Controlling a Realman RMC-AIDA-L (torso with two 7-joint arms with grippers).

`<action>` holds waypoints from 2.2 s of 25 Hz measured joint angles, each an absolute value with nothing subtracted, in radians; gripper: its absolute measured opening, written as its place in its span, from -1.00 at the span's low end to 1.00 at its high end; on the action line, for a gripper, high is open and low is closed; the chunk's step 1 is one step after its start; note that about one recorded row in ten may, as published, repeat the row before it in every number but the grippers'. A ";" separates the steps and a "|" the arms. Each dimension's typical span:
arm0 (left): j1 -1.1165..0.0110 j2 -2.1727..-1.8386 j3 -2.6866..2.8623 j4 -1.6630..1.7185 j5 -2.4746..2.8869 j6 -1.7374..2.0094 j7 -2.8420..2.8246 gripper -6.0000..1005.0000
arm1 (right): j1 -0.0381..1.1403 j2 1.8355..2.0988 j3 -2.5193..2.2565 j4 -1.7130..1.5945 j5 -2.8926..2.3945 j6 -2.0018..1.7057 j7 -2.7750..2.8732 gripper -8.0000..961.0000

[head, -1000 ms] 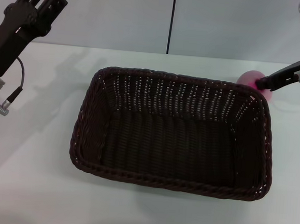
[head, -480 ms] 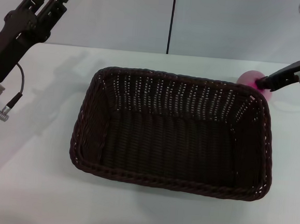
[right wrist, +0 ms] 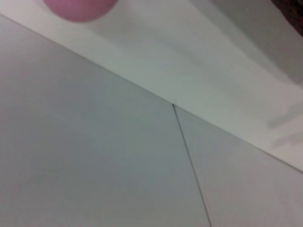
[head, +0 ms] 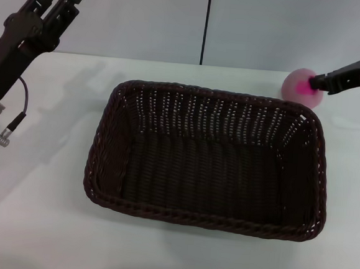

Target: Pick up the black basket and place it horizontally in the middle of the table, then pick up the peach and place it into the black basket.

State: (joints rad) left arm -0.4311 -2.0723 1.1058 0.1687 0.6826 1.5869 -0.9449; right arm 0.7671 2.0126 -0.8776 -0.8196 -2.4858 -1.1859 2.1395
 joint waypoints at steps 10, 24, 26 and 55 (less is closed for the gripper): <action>-0.431 -2.072 1.104 0.169 0.683 1.586 -0.943 0.20 | 0.714 2.011 -0.875 -0.920 -2.340 -1.236 2.129 -0.95; -0.429 -2.071 1.104 0.169 0.683 1.584 -0.944 0.20 | 0.693 2.059 -0.970 -1.196 -2.136 -1.623 2.096 -0.95; -0.428 -2.071 1.104 0.169 0.683 1.584 -0.944 0.20 | 0.698 2.062 -1.011 -1.192 -2.135 -1.630 2.096 -0.95; -0.328 -2.065 0.904 0.175 0.681 1.679 -0.935 0.20 | 0.409 2.066 -0.603 -0.712 -1.351 -1.592 1.362 0.01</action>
